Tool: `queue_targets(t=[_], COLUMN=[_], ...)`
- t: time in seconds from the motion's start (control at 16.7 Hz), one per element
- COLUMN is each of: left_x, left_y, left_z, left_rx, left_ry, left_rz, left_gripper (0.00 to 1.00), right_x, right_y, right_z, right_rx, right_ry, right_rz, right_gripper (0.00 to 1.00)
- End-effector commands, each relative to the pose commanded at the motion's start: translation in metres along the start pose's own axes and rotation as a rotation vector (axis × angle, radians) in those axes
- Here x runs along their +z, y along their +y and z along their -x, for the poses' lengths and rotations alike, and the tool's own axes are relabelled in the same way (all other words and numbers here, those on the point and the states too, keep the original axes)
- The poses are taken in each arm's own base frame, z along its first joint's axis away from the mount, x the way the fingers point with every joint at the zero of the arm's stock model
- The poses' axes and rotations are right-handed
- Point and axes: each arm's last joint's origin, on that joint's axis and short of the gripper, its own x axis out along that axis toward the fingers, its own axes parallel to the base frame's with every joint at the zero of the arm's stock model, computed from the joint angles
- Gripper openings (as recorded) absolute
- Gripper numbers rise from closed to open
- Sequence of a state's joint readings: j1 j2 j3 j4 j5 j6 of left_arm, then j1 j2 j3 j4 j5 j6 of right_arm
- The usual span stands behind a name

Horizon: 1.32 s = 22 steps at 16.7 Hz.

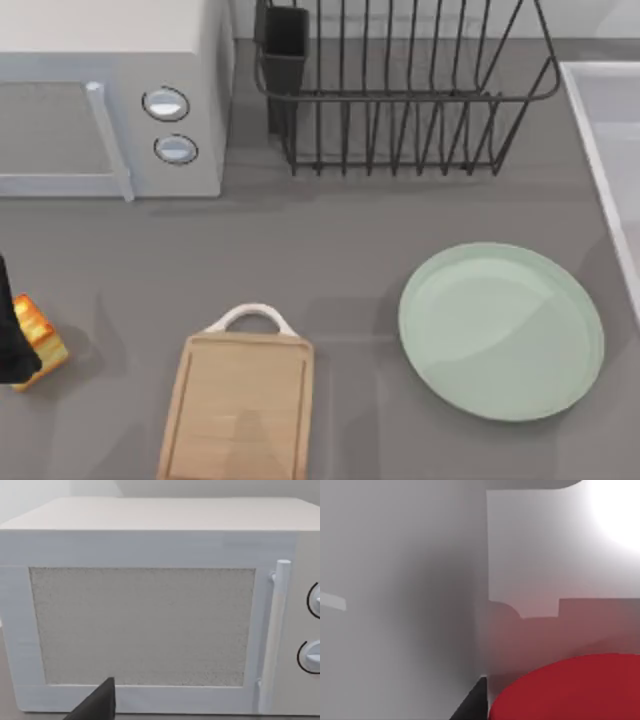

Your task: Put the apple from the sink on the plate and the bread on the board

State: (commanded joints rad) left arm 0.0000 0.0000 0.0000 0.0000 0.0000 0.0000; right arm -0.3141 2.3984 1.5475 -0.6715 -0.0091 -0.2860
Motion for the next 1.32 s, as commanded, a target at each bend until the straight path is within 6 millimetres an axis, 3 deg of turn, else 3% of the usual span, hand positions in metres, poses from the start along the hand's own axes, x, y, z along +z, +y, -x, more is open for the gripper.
queue_targets(t=[0.18,0.6,0.96,1.14,1.32], left_x=[0.000,0.000,0.000,0.000,0.000], left_y=[0.000,0.000,0.000,0.000,0.000], left_z=[0.000,0.000,0.000,0.000,0.000], left_rx=[0.000,0.000,0.000,0.000,0.000], left_ry=[0.000,0.000,0.000,0.000,0.000], left_rz=[0.000,0.000,0.000,0.000,0.000], left_gripper=[1.00,1.00,1.00,1.00,1.00], right_x=[0.004,0.005,0.007,0.012,0.011], right_y=[-0.001,0.000,0.004,0.032,0.083], right_z=[0.015,0.097,0.105,0.128,0.150], right_rx=[-0.002,0.001,-0.004,-0.011,-0.001], right_ry=[-0.008,0.002,-0.015,-0.058,-0.076], right_rz=[0.000,0.000,0.000,0.003,0.008], right_gripper=[0.00,0.00,0.00,0.00,0.00])
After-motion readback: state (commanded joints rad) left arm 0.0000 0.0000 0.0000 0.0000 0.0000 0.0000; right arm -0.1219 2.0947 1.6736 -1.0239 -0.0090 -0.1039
